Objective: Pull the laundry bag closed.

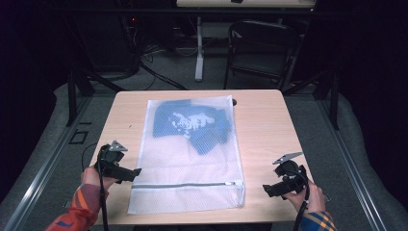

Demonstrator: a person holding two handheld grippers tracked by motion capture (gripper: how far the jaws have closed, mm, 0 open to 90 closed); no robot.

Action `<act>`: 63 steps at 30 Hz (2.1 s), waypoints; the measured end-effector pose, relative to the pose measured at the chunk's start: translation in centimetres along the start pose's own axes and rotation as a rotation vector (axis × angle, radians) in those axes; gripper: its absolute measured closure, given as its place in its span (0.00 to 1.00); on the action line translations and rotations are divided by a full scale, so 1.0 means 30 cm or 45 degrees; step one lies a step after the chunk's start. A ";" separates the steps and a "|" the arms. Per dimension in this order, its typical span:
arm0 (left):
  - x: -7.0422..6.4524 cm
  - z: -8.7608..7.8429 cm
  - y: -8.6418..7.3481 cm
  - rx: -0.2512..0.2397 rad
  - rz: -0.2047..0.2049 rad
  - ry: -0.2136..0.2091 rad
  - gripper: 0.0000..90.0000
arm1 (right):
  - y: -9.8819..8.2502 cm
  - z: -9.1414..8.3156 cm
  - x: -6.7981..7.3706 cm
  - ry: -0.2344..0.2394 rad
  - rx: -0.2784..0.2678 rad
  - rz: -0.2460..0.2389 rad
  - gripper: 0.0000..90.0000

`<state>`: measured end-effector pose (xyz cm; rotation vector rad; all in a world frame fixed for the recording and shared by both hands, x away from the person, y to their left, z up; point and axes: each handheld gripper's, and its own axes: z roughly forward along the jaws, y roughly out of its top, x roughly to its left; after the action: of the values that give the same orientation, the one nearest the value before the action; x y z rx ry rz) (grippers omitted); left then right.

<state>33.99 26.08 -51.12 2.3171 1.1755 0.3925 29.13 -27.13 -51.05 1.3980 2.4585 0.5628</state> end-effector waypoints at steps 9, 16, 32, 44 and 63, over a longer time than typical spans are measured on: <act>-0.015 0.002 0.003 -0.009 0.032 -0.029 0.00 | 0.008 -0.001 0.019 0.018 -0.003 -0.018 0.03; -0.046 0.010 0.024 -0.017 0.077 -0.046 0.00 | 0.018 0.001 0.042 0.070 -0.005 -0.021 0.03; -0.152 0.048 0.094 -0.024 0.185 -0.113 0.00 | 0.046 -0.011 0.089 0.110 -0.078 -0.062 0.05; -0.234 0.080 0.156 -0.076 0.261 -0.134 0.00 | 0.078 -0.007 0.119 0.126 -0.077 -0.117 0.08; -0.359 0.165 0.253 0.002 0.321 -0.325 0.00 | 0.119 -0.002 0.158 0.163 -0.118 -0.159 0.22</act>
<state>35.07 12.04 -51.28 2.4377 0.7658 0.1749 29.43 -21.39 -49.53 1.1985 2.5612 0.7486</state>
